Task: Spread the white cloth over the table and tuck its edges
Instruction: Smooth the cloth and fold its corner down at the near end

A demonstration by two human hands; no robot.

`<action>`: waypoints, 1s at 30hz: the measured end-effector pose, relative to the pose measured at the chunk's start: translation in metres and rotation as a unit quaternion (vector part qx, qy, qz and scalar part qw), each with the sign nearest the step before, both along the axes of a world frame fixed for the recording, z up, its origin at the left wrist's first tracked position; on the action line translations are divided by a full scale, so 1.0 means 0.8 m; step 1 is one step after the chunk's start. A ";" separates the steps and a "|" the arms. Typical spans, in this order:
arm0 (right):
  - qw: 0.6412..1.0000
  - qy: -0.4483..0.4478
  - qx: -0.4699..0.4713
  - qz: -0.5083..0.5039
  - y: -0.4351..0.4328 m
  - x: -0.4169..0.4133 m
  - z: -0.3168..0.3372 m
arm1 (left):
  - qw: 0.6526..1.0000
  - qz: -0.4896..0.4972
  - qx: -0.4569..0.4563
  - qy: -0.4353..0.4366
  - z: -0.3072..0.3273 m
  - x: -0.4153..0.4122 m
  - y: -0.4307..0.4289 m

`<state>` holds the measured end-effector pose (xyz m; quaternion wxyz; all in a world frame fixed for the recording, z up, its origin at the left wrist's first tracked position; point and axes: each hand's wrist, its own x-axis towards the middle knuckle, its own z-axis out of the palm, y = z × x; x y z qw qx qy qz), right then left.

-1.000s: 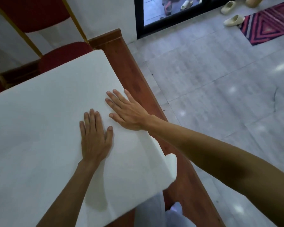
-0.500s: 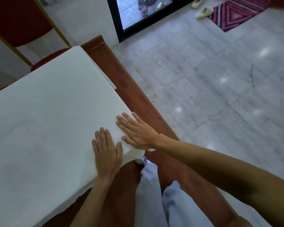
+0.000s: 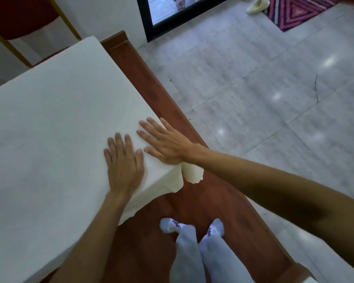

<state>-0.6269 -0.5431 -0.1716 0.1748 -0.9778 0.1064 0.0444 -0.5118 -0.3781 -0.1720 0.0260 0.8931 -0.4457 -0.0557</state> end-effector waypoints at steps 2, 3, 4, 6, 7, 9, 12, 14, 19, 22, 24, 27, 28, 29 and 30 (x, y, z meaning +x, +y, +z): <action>1.000 -0.006 -0.001 -0.005 -0.013 0.026 0.000 | 1.000 0.018 0.004 0.013 -0.004 0.022 -0.020; 1.000 -0.008 -0.006 -0.009 -0.015 0.032 0.000 | 1.000 0.018 0.006 0.011 -0.007 0.025 -0.023; 1.000 -0.009 -0.010 -0.015 -0.014 0.033 -0.001 | 1.000 0.013 0.007 0.006 -0.008 0.025 -0.022; 1.000 -0.010 -0.011 -0.022 -0.003 0.022 -0.002 | 1.000 -0.004 0.010 -0.002 -0.008 0.014 -0.006; 1.000 -0.011 -0.011 -0.026 0.005 0.010 -0.002 | 1.000 -0.017 0.013 -0.004 -0.007 0.004 0.006; 0.999 -0.021 0.010 -0.035 0.024 -0.021 -0.008 | 0.999 -0.036 0.018 -0.013 -0.004 -0.019 0.032; 0.994 -0.062 0.060 -0.069 0.050 -0.078 -0.011 | 0.994 -0.098 0.031 -0.029 0.000 -0.053 0.056; 0.985 -0.077 0.110 -0.104 0.059 -0.109 -0.008 | 0.991 -0.123 0.032 -0.033 0.001 -0.061 0.056; 0.962 -0.062 0.203 -0.174 0.039 -0.146 -0.021 | 0.983 -0.178 0.023 -0.030 0.001 -0.058 0.016; 0.961 -0.051 0.216 -0.167 0.022 -0.147 -0.039 | 0.977 -0.210 0.019 -0.023 -0.003 -0.065 -0.019; 0.961 -0.056 0.220 -0.157 0.018 -0.144 -0.051 | 0.976 -0.218 0.015 -0.015 -0.005 -0.076 -0.042; 0.958 -0.072 0.232 -0.155 0.013 -0.147 -0.062 | 0.976 -0.215 0.020 -0.021 -0.004 -0.090 -0.068; 0.959 -0.075 0.225 -0.156 0.010 -0.149 -0.063 | 0.976 -0.214 0.022 -0.027 -0.004 -0.092 -0.073; 0.962 -0.073 0.213 -0.157 0.007 -0.152 -0.064 | 0.976 -0.212 0.023 -0.033 -0.005 -0.093 -0.077; 0.964 -0.067 0.202 -0.157 0.003 -0.154 -0.063 | 0.977 -0.210 0.023 -0.038 -0.005 -0.093 -0.080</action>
